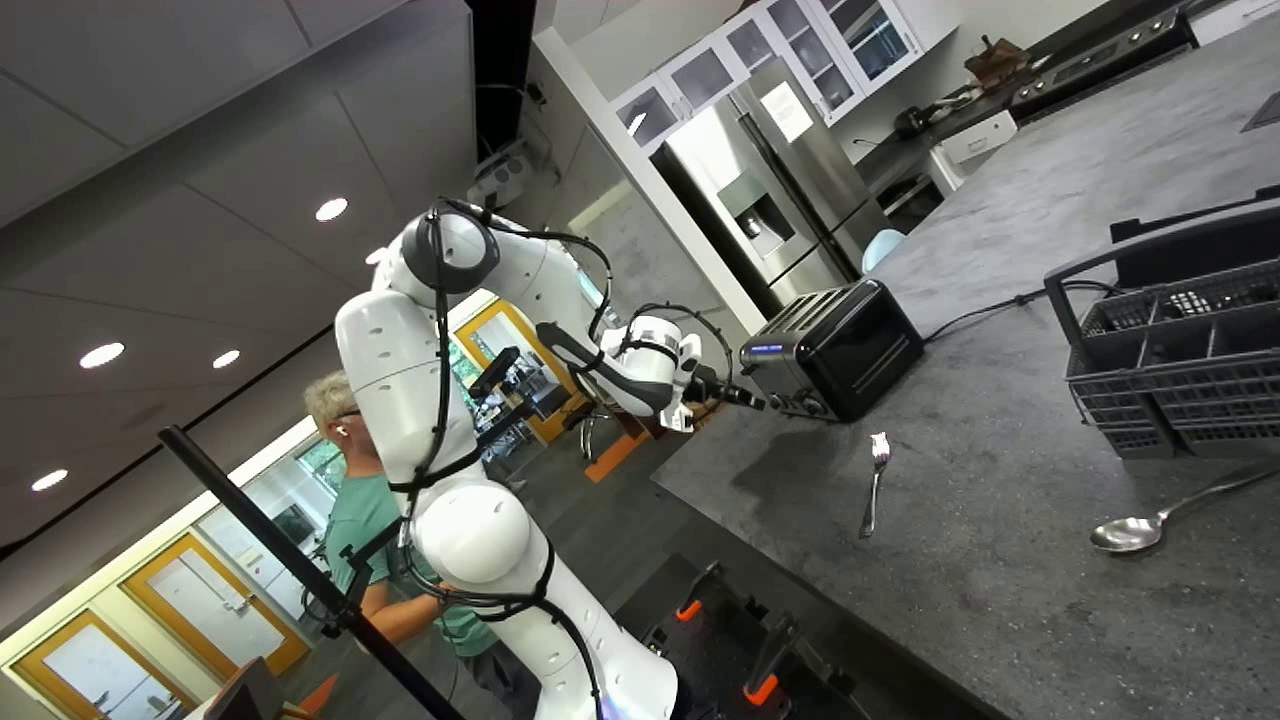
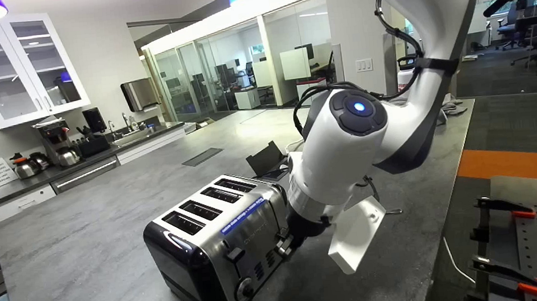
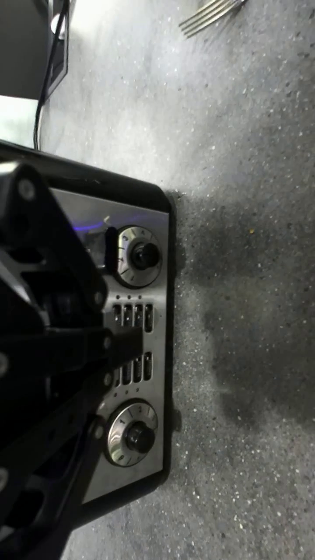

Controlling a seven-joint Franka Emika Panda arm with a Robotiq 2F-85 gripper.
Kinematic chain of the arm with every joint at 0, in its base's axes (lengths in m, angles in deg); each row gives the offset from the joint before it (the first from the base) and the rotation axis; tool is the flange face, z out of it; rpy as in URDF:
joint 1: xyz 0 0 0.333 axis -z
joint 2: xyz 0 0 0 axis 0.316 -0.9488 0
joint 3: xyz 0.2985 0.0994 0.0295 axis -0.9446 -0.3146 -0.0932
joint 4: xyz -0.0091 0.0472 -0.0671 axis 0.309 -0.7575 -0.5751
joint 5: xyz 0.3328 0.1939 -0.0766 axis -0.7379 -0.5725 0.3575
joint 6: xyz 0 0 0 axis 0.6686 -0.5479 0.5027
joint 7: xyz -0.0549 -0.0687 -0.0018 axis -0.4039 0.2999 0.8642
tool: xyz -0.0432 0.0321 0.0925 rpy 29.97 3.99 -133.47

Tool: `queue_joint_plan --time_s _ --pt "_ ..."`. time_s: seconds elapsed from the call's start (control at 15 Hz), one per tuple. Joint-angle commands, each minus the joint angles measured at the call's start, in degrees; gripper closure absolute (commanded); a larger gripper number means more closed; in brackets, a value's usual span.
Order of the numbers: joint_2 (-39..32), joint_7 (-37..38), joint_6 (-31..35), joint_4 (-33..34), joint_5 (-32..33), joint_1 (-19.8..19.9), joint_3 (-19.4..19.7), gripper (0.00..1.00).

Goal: Push the right lever on the toaster upwards

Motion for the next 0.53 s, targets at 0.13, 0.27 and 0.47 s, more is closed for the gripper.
queue_joint_plan --time_s 0.13,0.27,0.47 --pt "-3.89 14.06 -0.60 1.84 12.81 -0.49 0.92 1.00" --pt "-3.44 11.94 0.00 0.84 11.38 0.01 0.63 1.00" --pt "-4.02 12.48 0.00 0.90 11.78 0.01 0.63 0.99"
